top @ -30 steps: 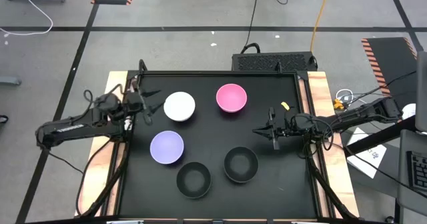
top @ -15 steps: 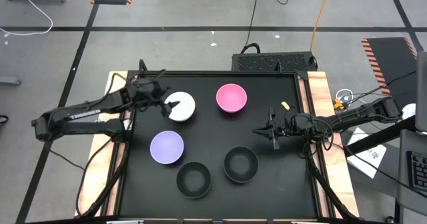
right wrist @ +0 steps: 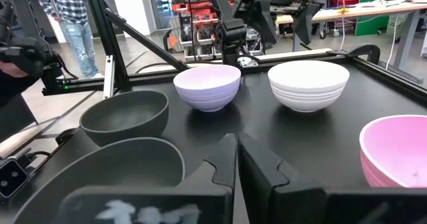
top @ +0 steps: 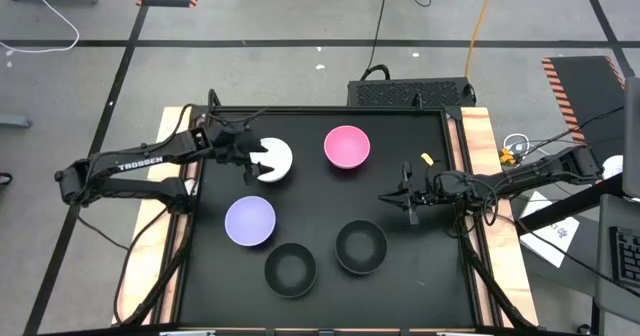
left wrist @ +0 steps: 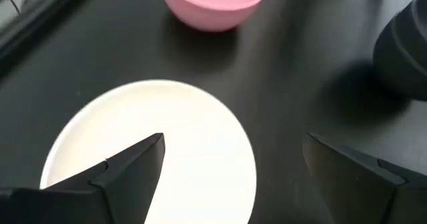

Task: Nest bowls inside each other
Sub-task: Stack the white bowl on the top of stacked black bowls on the table

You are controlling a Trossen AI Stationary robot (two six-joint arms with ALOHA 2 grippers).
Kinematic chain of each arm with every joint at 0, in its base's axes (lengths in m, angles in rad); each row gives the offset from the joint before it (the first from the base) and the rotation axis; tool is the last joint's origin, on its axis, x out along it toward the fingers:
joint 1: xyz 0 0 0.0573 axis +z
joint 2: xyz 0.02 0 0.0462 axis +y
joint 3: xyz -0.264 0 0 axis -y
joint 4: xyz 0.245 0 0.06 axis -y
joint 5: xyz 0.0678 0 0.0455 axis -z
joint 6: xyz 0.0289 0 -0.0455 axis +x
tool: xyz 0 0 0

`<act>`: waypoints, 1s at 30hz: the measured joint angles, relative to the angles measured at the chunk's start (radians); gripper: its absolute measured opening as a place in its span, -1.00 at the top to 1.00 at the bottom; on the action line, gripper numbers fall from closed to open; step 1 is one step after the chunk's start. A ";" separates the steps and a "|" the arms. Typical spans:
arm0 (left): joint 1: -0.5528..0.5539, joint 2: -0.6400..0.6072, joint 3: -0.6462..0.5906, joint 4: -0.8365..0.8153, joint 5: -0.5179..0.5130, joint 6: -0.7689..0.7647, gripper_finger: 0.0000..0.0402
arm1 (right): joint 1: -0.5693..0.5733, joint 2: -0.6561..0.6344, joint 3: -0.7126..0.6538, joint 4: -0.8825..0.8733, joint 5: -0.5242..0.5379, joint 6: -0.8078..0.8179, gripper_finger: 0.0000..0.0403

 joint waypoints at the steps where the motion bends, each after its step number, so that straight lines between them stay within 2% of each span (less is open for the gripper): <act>1: 0.000 0.010 0.000 -0.012 0.000 -0.003 -0.77 | 0.000 0.000 0.000 -0.002 0.000 0.000 0.97; 15: 0.000 0.149 0.000 -0.047 0.029 -0.016 -0.77 | 0.001 0.000 0.000 -0.002 -0.027 0.026 0.97; 21: -0.002 0.210 0.060 -0.142 -0.026 0.002 -0.77 | 0.001 0.000 0.000 -0.003 -0.027 0.026 0.97; 30: -0.021 0.256 0.071 -0.145 -0.047 0.017 -0.77 | 0.009 0.000 0.000 -0.013 -0.027 0.026 0.97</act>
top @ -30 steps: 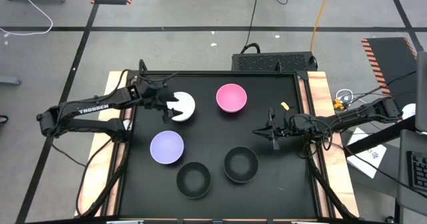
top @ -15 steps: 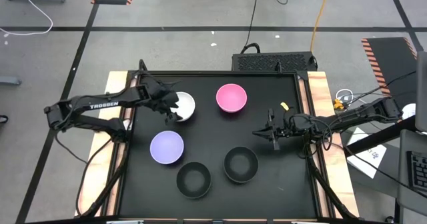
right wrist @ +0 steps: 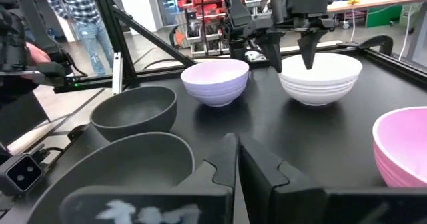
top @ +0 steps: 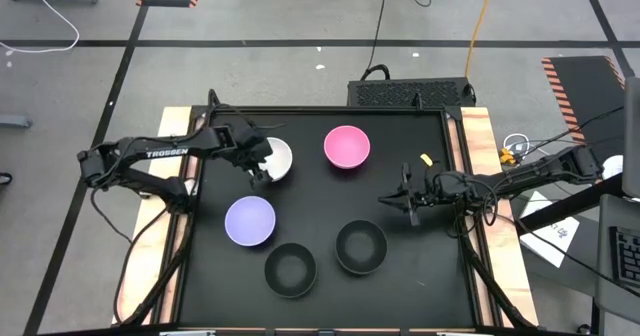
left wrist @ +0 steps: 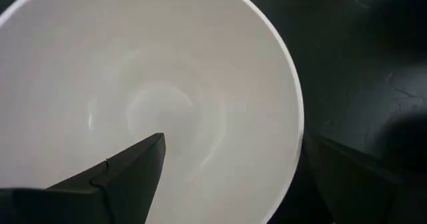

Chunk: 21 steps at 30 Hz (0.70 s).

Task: Nest bowls inside each other
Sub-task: Stack the white bowl on the top of stacked black bowls on the table

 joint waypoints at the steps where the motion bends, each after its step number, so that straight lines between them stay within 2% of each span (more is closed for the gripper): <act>1: 0.000 0.004 0.000 0.003 0.000 0.000 -0.77 | 0.003 0.000 0.000 -0.002 0.000 0.000 0.97; 14: 0.000 0.087 0.000 0.046 -0.018 -0.002 -0.74 | 0.038 0.000 0.000 -0.004 0.000 -0.003 0.97; 17: 0.000 0.111 0.000 0.065 -0.019 -0.008 -0.58 | 0.040 0.000 0.000 -0.004 0.000 -0.003 0.97; 21: 0.000 0.133 0.000 0.078 -0.019 0.001 -0.13 | 0.044 0.000 0.000 -0.004 0.001 -0.001 0.97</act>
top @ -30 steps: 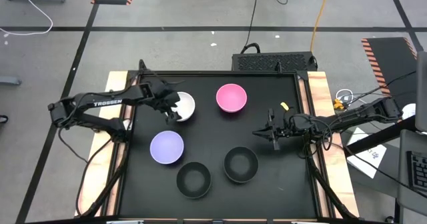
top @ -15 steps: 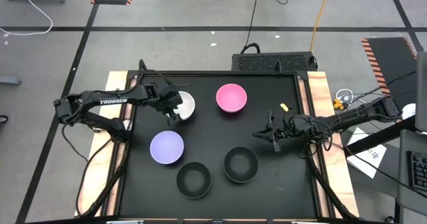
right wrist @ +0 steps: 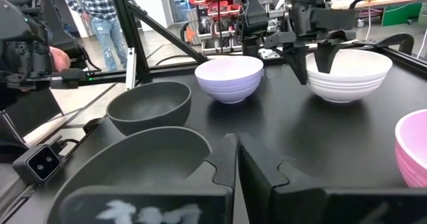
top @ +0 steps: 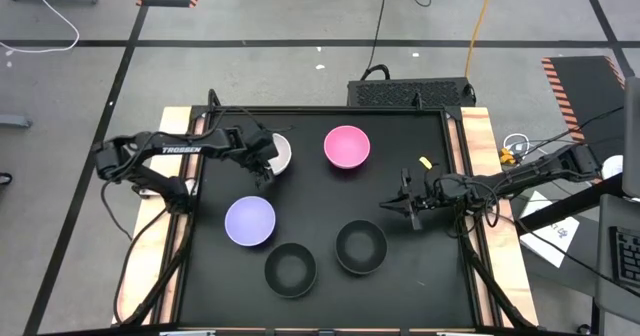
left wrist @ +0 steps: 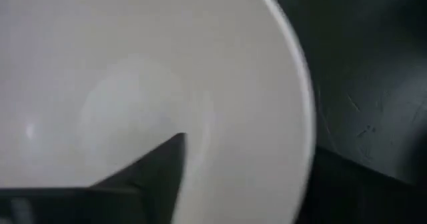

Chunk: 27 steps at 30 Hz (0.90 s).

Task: Nest bowls inside each other
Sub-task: Stack the white bowl on the top of stacked black bowls on the table

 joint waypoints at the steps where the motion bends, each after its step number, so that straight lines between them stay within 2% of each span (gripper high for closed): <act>1: 0.000 0.002 0.000 0.002 0.000 0.008 0.02 | 0.000 0.000 0.000 0.000 0.000 0.000 0.97; 6: -0.001 0.000 0.002 0.015 -0.016 0.037 0.81 | 0.000 0.000 0.000 0.000 0.000 0.001 0.97; 7: 0.000 -0.004 0.004 0.023 -0.027 0.045 0.89 | 0.000 0.000 0.000 0.000 0.000 0.001 0.97; 17: -0.019 -0.032 -0.001 0.096 -0.001 0.097 0.97 | 0.000 0.000 0.000 0.000 0.000 0.000 0.97; 24: -0.065 -0.114 -0.003 0.261 0.146 0.108 0.98 | 0.000 0.026 0.000 0.000 0.000 -0.006 0.97; 27: -0.101 -0.153 -0.002 0.336 0.168 0.111 0.99 | 0.000 0.041 0.000 0.002 0.000 -0.006 0.97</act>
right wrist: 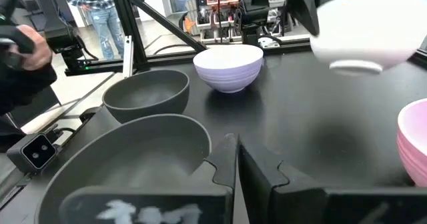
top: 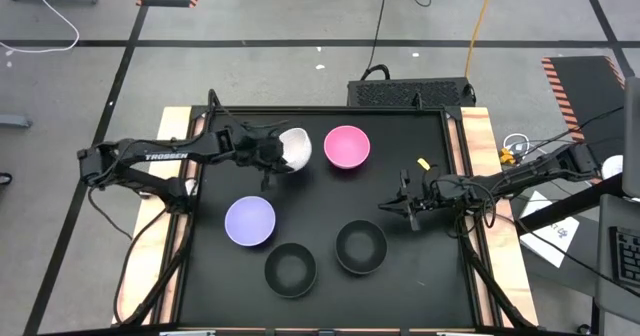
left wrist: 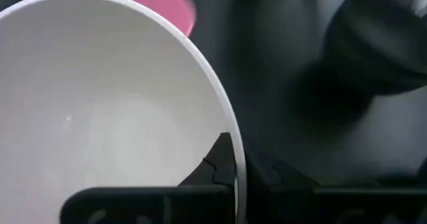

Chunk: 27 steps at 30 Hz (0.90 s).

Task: Nest bowls inside each other
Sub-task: Stack the white bowl on the top of stacked black bowls on the table

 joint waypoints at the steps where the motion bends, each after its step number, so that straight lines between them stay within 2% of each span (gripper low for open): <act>1: -0.013 -0.013 0.000 0.008 0.002 -0.011 0.99 | 0.000 0.004 0.000 0.002 0.000 0.000 0.97; 6: -0.097 -0.030 0.032 -0.007 -0.024 -0.067 0.99 | 0.000 0.008 0.000 0.005 0.003 -0.021 0.97; 12: -0.247 -0.008 0.164 -0.091 -0.095 -0.071 0.99 | -0.002 0.006 0.000 0.024 0.009 -0.092 0.97; 17: -0.354 0.023 0.254 -0.109 -0.108 -0.063 0.99 | -0.002 -0.024 0.000 0.021 0.013 -0.097 0.97; 20: -0.400 0.078 0.311 -0.110 -0.151 -0.062 0.99 | -0.002 -0.086 -0.033 0.026 0.036 -0.114 0.97; 23: -0.431 0.141 0.355 -0.186 -0.198 -0.057 0.99 | -0.002 -0.181 -0.106 0.048 0.136 -0.123 0.97; 25: -0.447 0.181 0.392 -0.191 -0.213 -0.035 0.99 | -0.003 -0.248 -0.154 0.095 0.141 -0.114 0.97; 27: -0.460 0.214 0.431 -0.238 -0.226 -0.022 0.99 | -0.003 -0.315 -0.152 0.056 0.132 -0.089 0.97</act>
